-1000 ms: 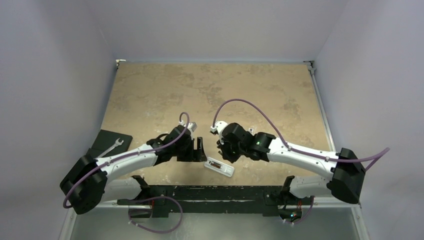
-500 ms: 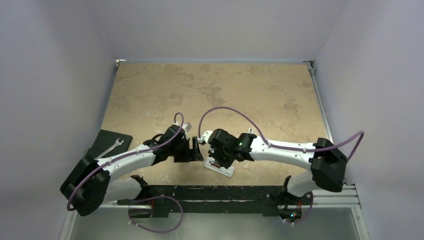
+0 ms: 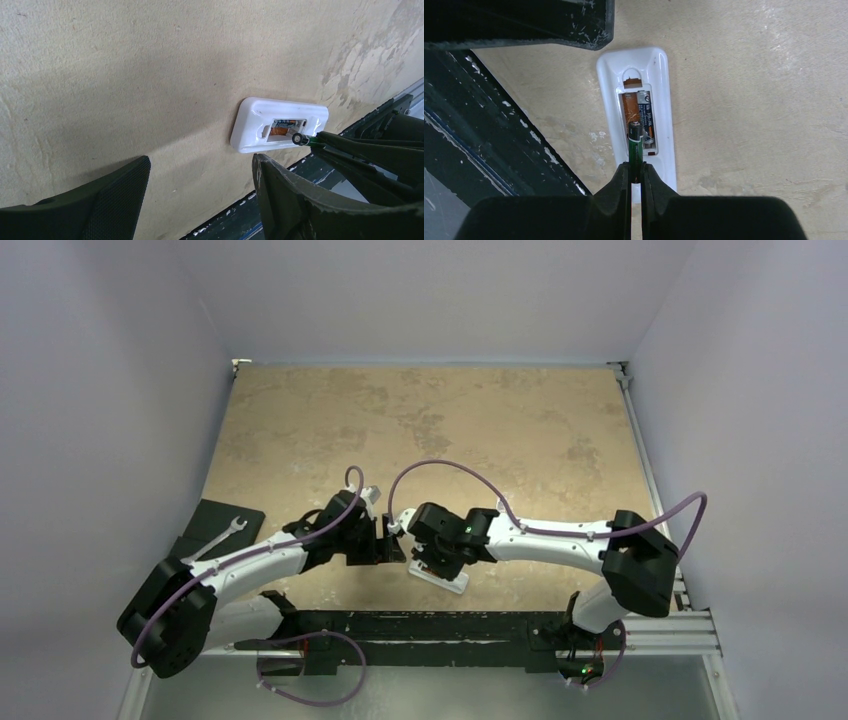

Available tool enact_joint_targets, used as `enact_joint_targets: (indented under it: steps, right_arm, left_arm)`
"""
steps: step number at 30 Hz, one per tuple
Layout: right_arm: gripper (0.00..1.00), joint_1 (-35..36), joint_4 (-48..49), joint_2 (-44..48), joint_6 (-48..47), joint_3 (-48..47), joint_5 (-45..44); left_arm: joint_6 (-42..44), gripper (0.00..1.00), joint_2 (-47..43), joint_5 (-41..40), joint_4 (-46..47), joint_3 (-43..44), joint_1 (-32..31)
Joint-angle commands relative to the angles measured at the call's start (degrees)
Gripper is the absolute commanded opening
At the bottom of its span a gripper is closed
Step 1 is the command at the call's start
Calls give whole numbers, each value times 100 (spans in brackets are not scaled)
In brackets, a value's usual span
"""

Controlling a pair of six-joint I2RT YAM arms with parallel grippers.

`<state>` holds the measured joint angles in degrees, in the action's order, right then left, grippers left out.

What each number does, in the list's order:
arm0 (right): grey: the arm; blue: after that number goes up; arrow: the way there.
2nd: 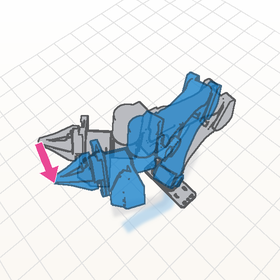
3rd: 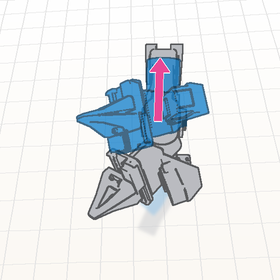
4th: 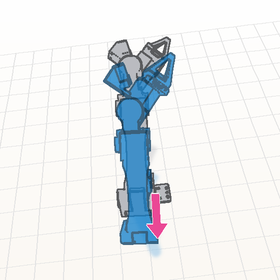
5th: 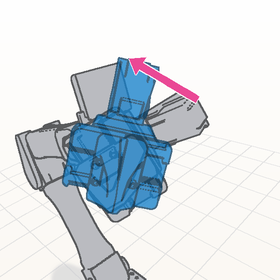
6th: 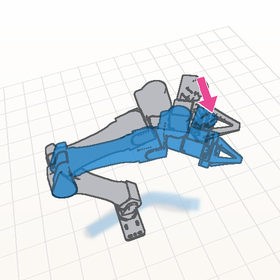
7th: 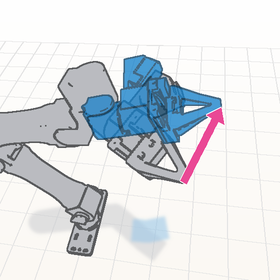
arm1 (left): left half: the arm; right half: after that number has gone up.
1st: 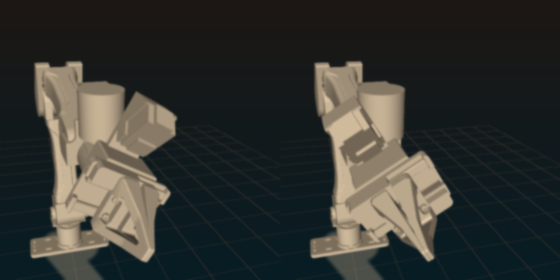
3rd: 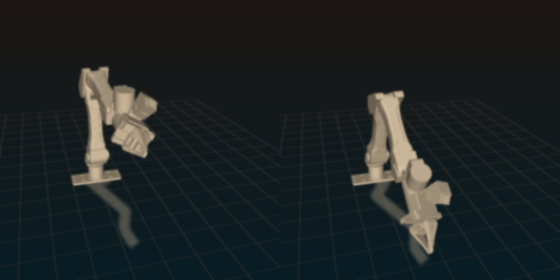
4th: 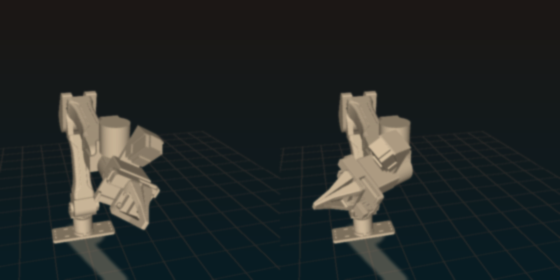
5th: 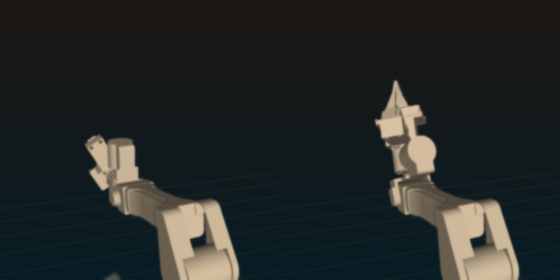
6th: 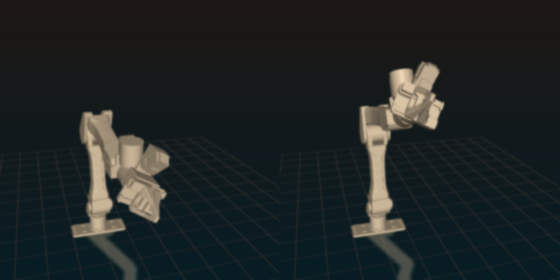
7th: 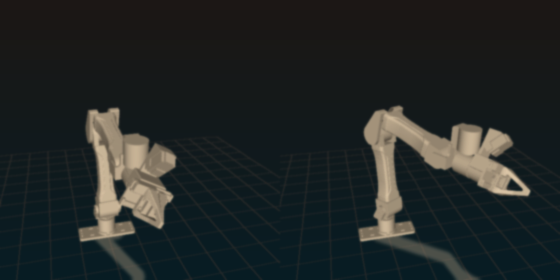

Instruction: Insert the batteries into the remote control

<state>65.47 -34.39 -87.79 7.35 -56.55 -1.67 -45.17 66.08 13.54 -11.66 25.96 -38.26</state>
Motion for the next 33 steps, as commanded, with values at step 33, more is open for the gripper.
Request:
enact_joint_targets:
  steps: [33]
  right_arm:
    - [28, 185, 40, -198, -27, -295, -163]
  left_arm:
    - [137, 74, -102, 26, 15, -4, 51]
